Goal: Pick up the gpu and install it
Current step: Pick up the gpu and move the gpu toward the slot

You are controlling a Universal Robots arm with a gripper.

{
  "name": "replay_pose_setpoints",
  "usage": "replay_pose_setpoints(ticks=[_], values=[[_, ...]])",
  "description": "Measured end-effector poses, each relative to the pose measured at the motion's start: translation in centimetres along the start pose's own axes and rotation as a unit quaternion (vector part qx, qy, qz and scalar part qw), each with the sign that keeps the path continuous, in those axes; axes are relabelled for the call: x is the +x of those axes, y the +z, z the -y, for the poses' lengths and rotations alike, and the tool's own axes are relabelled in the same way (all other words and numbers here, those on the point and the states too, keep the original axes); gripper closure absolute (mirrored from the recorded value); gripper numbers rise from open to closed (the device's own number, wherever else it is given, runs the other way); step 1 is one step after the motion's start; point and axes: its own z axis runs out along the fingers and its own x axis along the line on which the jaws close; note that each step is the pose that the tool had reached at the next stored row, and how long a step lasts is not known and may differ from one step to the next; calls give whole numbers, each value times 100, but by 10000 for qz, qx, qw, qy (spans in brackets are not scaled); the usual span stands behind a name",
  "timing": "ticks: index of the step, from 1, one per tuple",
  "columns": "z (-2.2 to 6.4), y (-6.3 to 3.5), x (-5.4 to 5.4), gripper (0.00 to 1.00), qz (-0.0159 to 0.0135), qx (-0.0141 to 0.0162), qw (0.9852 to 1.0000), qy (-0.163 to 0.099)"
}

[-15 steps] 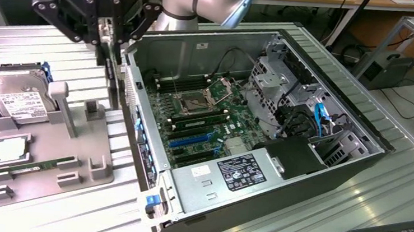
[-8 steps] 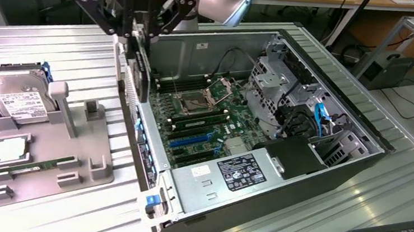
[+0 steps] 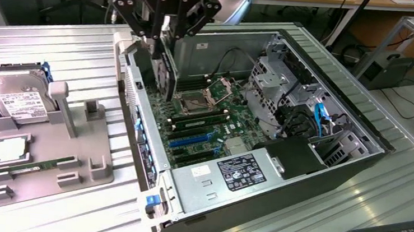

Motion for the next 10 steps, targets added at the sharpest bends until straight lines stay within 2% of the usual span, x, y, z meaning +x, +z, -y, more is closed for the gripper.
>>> replay_pose_setpoints(ticks=[2,4,10], values=[[2,33,-94,74,-6,1,10000,1],[6,89,-241,74,-8,6,10000,2],[12,196,-523,74,-13,19,10000,1]])
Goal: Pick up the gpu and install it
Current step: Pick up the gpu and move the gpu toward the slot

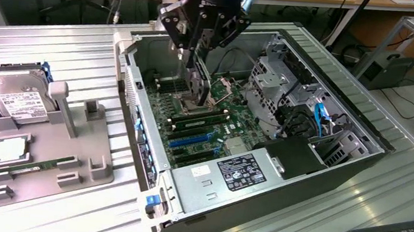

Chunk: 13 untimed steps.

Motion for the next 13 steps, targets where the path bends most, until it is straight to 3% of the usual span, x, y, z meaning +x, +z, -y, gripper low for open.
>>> replay_pose_setpoints(ticks=[6,10,13], values=[[6,104,-274,74,-4,14,10000,1],[12,195,-517,74,-9,25,10000,2],[13,215,-612,74,-48,25,10000,5]])
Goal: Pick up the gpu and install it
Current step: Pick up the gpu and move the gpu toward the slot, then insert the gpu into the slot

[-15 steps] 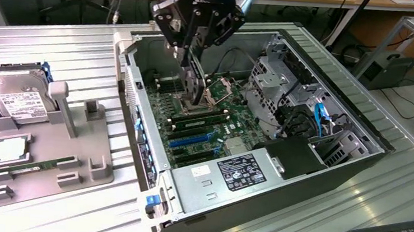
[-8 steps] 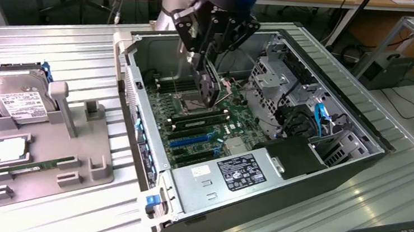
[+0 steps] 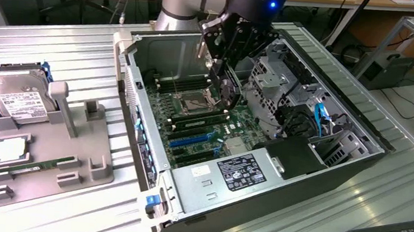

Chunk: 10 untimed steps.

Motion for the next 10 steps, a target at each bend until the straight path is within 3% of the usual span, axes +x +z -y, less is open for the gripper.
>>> replay_pose_setpoints(ticks=[10], values=[[-1,0,0,74,0,1,10000,1]])
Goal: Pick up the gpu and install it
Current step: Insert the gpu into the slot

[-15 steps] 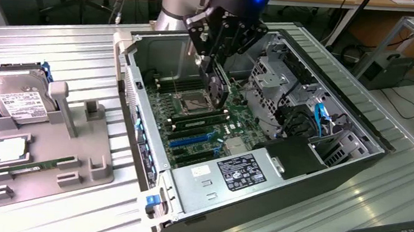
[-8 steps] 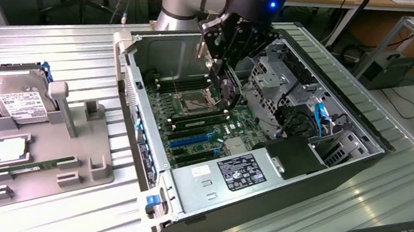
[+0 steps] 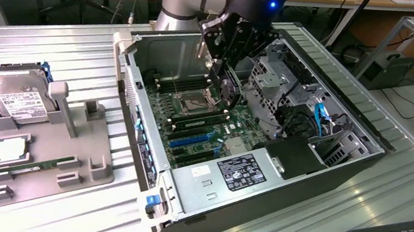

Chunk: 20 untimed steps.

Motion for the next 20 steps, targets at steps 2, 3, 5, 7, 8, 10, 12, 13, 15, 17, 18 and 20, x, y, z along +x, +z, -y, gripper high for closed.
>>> replay_pose_setpoints(ticks=[2,3,5,7,8,10,12,13,15,17,18,20], values=[[0,0,0,74,9,4,9997,-231],[0,0,0,74,2,6,9995,-318],[0,3,0,74,-15,10,9986,-527],[0,8,0,74,-30,16,9975,-706],[0,12,0,74,-39,19,9968,-801],[1,25,-1,74,-54,24,9952,-979],[4,46,-1,74,-69,29,9932,-1162],[4,54,-2,74,-75,31,9922,-1244],[6,79,-3,74,-96,37,9889,-1483],[8,103,-3,74,-114,44,9852,-1708],[9,113,-3,74,-123,47,9833,-1818],[10,130,-4,74,-140,52,9793,-2021]])
